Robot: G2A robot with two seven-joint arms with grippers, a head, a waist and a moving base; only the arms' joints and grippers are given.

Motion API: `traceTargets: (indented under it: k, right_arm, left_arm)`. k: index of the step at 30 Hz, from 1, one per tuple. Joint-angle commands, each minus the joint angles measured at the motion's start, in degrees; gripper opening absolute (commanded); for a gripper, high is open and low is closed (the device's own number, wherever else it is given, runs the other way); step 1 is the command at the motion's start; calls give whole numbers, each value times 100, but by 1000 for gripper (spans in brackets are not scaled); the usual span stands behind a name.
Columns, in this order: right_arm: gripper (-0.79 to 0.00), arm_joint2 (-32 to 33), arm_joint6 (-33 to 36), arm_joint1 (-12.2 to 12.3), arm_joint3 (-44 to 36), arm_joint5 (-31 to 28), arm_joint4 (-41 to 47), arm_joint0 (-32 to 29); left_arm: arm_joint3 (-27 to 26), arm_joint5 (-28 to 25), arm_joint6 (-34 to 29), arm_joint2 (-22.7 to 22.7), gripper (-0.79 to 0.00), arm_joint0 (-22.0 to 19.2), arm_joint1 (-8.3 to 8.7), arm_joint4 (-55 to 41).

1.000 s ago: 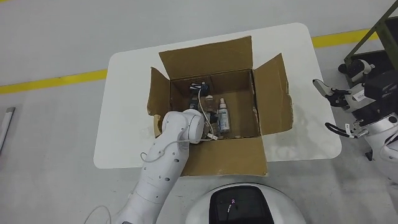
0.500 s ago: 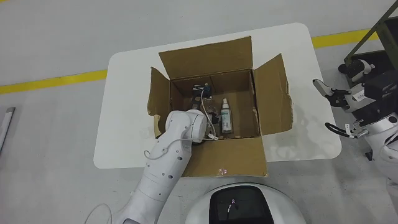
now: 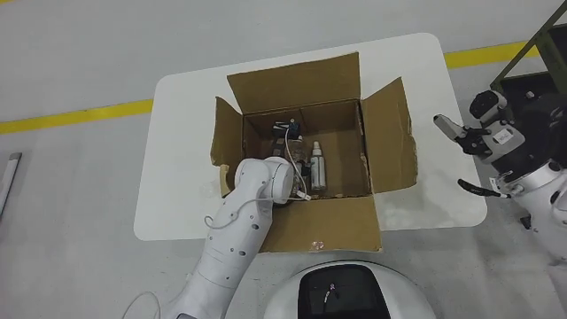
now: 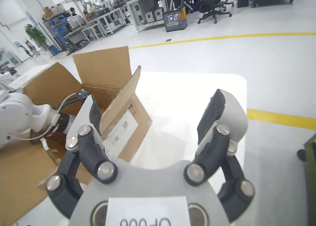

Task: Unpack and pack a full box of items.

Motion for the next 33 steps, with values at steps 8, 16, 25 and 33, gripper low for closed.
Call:
traceTargets:
  k: [8,16,25,33]
  right_arm:
    - [-440,-332,1070,8,-118,293,958,79]
    - [-785,-526,1375,9,-16,475,1113,77]
    - [-785,-458,1370,5,65,658,1536,82]
    - [-785,-191,1226,10,196,818,1839,133]
  left_arm:
    - [-417,-25,-37,-100,-785,121,6,-10]
    - [-790,-16,-64,-243,-785,302,30,10]
    - [-1318,-63,-34,-431,-785,429,53,-56]
    - [-1993,-110,-108,-663,-785,433,86,-3]
